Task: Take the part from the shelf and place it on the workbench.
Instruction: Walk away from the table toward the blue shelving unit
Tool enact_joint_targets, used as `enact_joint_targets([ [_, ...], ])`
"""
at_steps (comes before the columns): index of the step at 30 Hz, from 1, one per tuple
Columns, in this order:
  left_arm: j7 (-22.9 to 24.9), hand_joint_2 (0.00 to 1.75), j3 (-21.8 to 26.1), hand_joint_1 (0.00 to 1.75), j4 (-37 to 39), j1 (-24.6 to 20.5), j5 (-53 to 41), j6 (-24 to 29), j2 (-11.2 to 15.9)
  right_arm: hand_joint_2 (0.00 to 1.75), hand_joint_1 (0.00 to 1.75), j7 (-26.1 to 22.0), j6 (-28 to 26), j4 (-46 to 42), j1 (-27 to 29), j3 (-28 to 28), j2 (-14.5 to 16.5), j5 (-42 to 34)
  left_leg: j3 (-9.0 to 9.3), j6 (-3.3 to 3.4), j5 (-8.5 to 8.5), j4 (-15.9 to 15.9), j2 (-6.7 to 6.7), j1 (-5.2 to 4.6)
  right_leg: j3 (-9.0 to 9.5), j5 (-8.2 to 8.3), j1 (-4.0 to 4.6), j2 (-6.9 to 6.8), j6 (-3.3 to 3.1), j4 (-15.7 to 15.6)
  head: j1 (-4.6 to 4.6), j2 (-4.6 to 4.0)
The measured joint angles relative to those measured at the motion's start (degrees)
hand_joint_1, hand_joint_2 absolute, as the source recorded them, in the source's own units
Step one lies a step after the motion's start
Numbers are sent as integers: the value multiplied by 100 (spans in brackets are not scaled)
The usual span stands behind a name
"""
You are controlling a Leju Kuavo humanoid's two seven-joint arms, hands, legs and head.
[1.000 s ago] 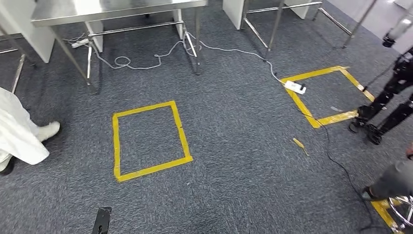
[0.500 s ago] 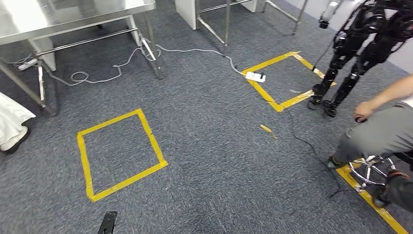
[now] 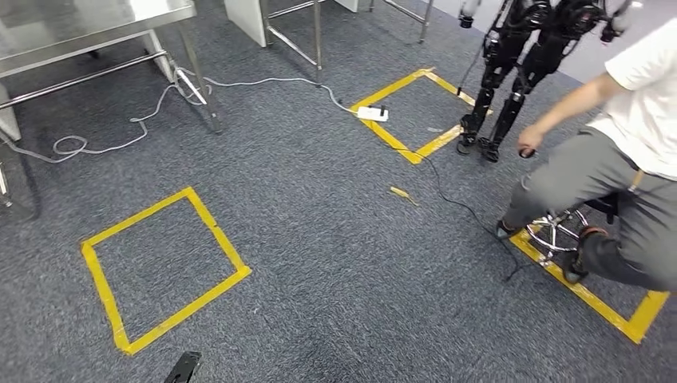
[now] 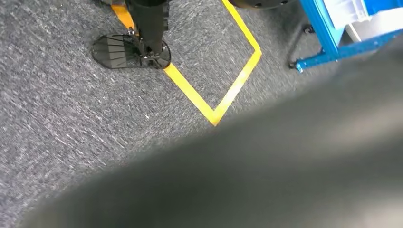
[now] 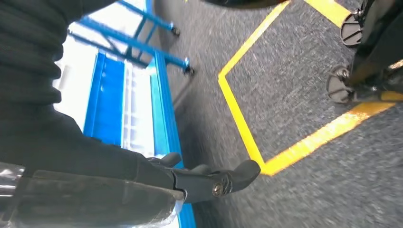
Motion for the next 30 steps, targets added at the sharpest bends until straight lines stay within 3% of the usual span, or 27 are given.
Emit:
enact_joint_targets([
  [1,26,175,-1,0,0,-8,10,-15,12,175,0,-19,20,-2,-10,-36,-24,-36,12,-26,-7,4,69,-18,211,80,28,-131,-23,-339,-4,0],
  [2,54,175,-1,0,0,-17,20,-31,30,175,0,-40,38,-4,-18,-78,-52,-76,27,-55,-16,9,138,-35,308,127,58,-210,-57,-520,-5,0],
  [4,109,175,-1,0,0,-41,31,-63,67,175,0,-71,66,-7,-10,-166,-107,-148,61,-116,-32,4,285,-47,298,178,81,-115,-124,-575,-9,0],
  [5,131,175,-1,0,0,-55,26,-74,87,175,0,-78,82,-7,6,-211,-131,-174,66,-146,-56,27,296,-31,305,200,34,-37,-156,-589,-11,0],
  [6,147,175,-1,0,0,-67,15,-82,103,175,0,-80,102,-7,21,-249,-149,-194,49,-176,-131,108,196,-9,322,226,-10,37,-199,-602,-20,0],
  [7,157,175,-2,0,0,-72,1,-89,124,175,0,-81,123,-7,27,-285,-168,-212,-17,-205,-279,302,13,18,336,254,-51,110,-245,-616,-32,0],
  [9,169,175,-3,0,3,-65,-34,-100,180,175,0,-81,164,-7,27,-348,-187,-244,-305,-254,-725,1031,-414,63,324,296,-67,262,-318,-620,-54,0],
  [10,174,175,-3,0,4,-59,-54,-100,212,175,0,-81,185,-7,25,-379,-198,-256,-469,-274,-909,1419,-519,74,309,306,-58,349,-330,-617,-57,0],
  [11,180,175,-3,0,6,-55,-73,-100,242,175,0,-81,208,-7,29,-406,-206,-264,-578,-291,-988,1671,-559,84,299,315,-52,441,-335,-611,-56,0],
  [12,183,175,-3,0,7,-55,-94,-100,267,175,0,-80,230,-7,37,-432,-214,-271,-586,-303,-935,1701,-570,99,294,320,-51,533,-334,-599,-57,0],
  [13,187,175,-3,0,7,-57,-111,-101,289,175,0,-78,253,-7,44,-454,-222,-278,-489,-314,-772,1505,-580,122,292,321,-54,624,-330,-576,-56,0],
  [14,189,175,-3,0,7,-59,-122,-103,313,175,0,-76,273,-7,48,-471,-227,-285,-305,-327,-544,1125,-632,156,286,315,-59,718,-320,-541,-56,0],
  [16,191,175,-3,0,7,-65,-138,-113,352,175,0,-74,313,-7,40,-505,-244,-303,6,-350,-275,444,-900,215,226,303,-46,886,-267,-453,-56,0],
  [18,192,175,-3,0,7,-72,-146,-122,376,175,0,-81,336,-8,37,-545,-265,-330,61,-327,-254,243,-1043,202,117,328,-28,1018,-164,-411,-57,0],
  [20,193,175,-3,0,7,-85,-151,-123,388,175,0,-89,340,-9,65,-587,-284,-351,35,-228,-192,211,-904,155,20,381,-30,1092,-60,-417,-57,0],
  [22,185,175,-3,0,7,-102,-155,-123,396,175,0,-102,342,-9,88,-617,-298,-368,27,-103,-116,140,-756,134,-140,287,-25,812,-42,-201,-46,0],
  [24,175,175,-3,0,7,-97,-155,-124,410,175,0,-136,345,-9,74,-640,-301,-397,4,-32,-78,105,-583,105,-490,-33,-28,441,-89,488,-27,0],
  [26,168,175,-3,0,7,-84,-149,-128,421,175,0,-173,349,-9,64,-667,-298,-416,-29,-16,-67,107,-399,70,-822,-306,-48,357,-81,1212,-20,0],
  [27,163,175,-3,0,7,-83,-147,-132,422,175,0,-183,350,-9,69,-680,-296,-416,-40,-15,-62,108,-313,57,-841,-333,-57,346,-46,1317,-21,0],
  [28,157,175,-3,0,7,-83,-146,-136,421,175,0,-189,350,-9,74,-690,-295,-410,-44,-18,-59,109,-233,51,-713,-273,-63,317,0,1154,-19,0],
  [30,143,175,-3,0,6,-85,-146,-139,415,175,0,-192,349,-10,72,-702,-293,-396,-34,-43,-56,111,-85,42,-177,-42,-66,101,63,301,-15,0],
])
